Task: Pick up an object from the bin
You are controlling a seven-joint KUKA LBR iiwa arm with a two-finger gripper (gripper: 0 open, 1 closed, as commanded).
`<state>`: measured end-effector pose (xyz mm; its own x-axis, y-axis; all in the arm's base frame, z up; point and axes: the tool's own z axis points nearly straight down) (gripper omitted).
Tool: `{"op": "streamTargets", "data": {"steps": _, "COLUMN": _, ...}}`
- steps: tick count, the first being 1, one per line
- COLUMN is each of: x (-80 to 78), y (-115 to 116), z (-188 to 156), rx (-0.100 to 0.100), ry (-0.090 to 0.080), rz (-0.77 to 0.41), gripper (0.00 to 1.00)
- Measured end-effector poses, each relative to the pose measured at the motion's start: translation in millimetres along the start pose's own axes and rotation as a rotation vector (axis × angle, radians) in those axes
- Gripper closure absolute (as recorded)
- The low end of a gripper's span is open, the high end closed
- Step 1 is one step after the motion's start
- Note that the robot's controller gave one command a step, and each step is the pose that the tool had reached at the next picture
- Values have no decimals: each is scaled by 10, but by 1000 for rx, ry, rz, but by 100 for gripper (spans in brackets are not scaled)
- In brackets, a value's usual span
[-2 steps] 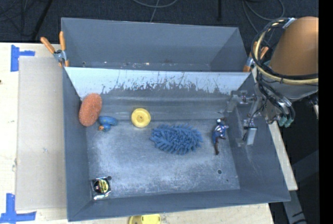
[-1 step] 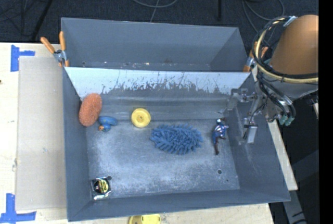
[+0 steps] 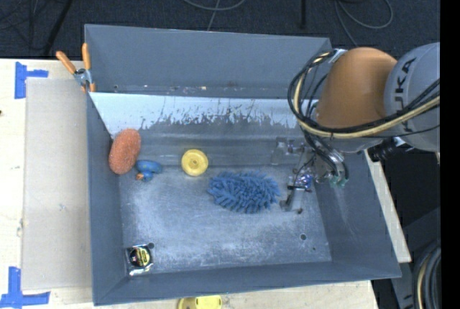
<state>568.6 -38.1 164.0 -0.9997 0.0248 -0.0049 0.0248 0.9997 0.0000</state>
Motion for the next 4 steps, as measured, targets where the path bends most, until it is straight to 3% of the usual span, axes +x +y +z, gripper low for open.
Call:
{"op": "streamTargets", "data": {"steps": 1, "x": -236, "y": 498, "z": 92, "rx": -1, "ry": 7, "rz": -174, "gripper": 0}}
{"op": "streamTargets", "data": {"steps": 2, "x": -291, "y": 629, "z": 391, "rx": -1, "ry": 4, "rz": -160, "gripper": 0}}
{"op": "streamTargets", "data": {"steps": 3, "x": -414, "y": 654, "z": 970, "rx": -1, "ry": 9, "rz": -229, "gripper": 0}}
{"op": "streamTargets", "data": {"steps": 4, "x": -294, "y": 714, "z": 927, "rx": 0, "ry": 0, "rz": -46, "gripper": 100}}
